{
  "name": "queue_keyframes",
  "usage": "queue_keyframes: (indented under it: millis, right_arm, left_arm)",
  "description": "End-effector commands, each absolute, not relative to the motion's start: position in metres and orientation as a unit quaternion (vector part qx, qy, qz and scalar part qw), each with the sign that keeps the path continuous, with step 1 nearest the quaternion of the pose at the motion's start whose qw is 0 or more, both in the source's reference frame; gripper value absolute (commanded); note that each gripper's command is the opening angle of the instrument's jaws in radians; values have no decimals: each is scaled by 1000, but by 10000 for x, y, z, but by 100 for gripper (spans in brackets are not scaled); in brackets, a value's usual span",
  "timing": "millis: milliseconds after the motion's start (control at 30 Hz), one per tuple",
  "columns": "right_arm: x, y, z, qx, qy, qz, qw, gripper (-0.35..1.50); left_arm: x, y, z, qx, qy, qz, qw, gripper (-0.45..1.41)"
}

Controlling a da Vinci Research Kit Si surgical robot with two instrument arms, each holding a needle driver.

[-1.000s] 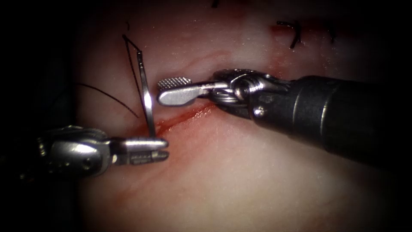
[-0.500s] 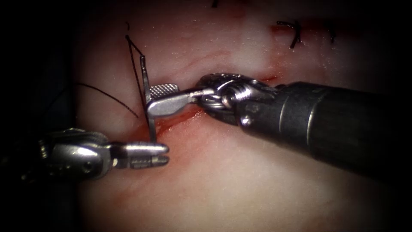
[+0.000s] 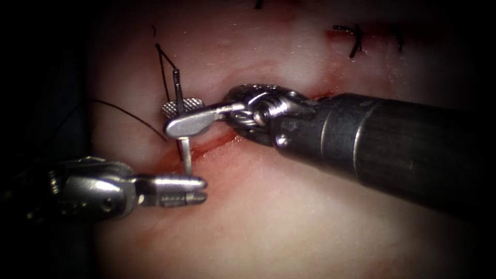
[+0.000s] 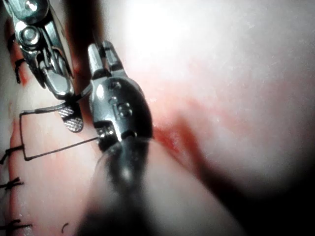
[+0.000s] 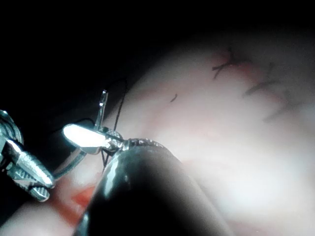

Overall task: Wound Closure
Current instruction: Hand the needle back to the right grasper.

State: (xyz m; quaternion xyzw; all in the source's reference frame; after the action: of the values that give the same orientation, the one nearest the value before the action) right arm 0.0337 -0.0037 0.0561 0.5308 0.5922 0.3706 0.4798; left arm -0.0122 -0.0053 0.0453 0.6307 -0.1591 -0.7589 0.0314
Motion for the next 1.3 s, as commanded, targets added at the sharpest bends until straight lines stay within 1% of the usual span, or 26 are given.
queue_keyframes:
  millis: [33, 67, 100, 133, 167, 200, 233, 267, 333, 467, 500, 533, 600, 667, 733, 767, 1033, 1233, 1300]
  right_arm:
    - [345, -33, 564, 529, 591, 370, 483, 83]
    - [345, -33, 564, 529, 591, 370, 483, 83]
    - [345, -33, 564, 527, 591, 373, 484, 69]
    - [345, -33, 564, 525, 591, 375, 483, 51]
    - [345, -32, 564, 523, 591, 378, 484, 12]
    - [344, -32, 564, 521, 588, 381, 487, -35]
    - [346, -31, 565, 510, 573, 395, 505, -35]
    - [346, -31, 565, 510, 573, 395, 505, -35]
    - [347, -29, 566, 493, 560, 390, 539, -35]
    - [344, -27, 568, 492, 561, 391, 539, -35]
    - [343, -27, 569, 492, 561, 390, 540, -35]
    - [342, -26, 569, 492, 561, 391, 540, -35]
    - [340, -25, 570, 490, 561, 393, 539, -35]
    - [339, -24, 572, 487, 561, 396, 540, -35]
    - [338, -22, 574, 482, 565, 402, 536, -35]
    - [338, -20, 575, 481, 568, 403, 533, -35]
    - [335, -12, 577, 453, 582, 421, 528, -35]
    - [318, 14, 570, 398, 614, 389, 559, -35]
    - [314, 17, 569, 391, 618, 384, 564, -35]
  left_arm:
    - [-128, -48, 457, 631, -160, -758, 32, -35]
    - [-128, -48, 457, 631, -160, -758, 32, -35]
    - [-128, -48, 457, 631, -160, -758, 32, -35]
    - [-128, -48, 457, 631, -162, -758, 34, -35]
    - [-128, -48, 457, 631, -162, -758, 34, -35]
    - [-128, -48, 457, 631, -162, -758, 34, -35]
    - [-129, -48, 456, 631, -162, -758, 34, -35]
    - [-129, -48, 456, 631, -162, -758, 34, -35]
    - [-129, -49, 456, 630, -161, -759, 34, -35]
    - [-130, -48, 455, 629, -160, -760, 38, -35]
    - [-130, -48, 455, 629, -160, -760, 38, -22]
    - [-130, -47, 454, 629, -159, -760, 38, 10]
    - [-130, -44, 452, 630, -145, -762, 16, 45]
    - [-129, -41, 450, 631, -112, -767, -37, 64]
    - [-129, -38, 447, 622, -95, -771, -94, 78]
    - [-129, -39, 445, 617, -89, -772, -119, 79]
    - [-122, -58, 441, 635, -50, -761, -123, 79]
    - [-99, -75, 456, 641, 30, -751, -154, 79]
    - [-97, -77, 460, 639, 35, -752, -158, 78]
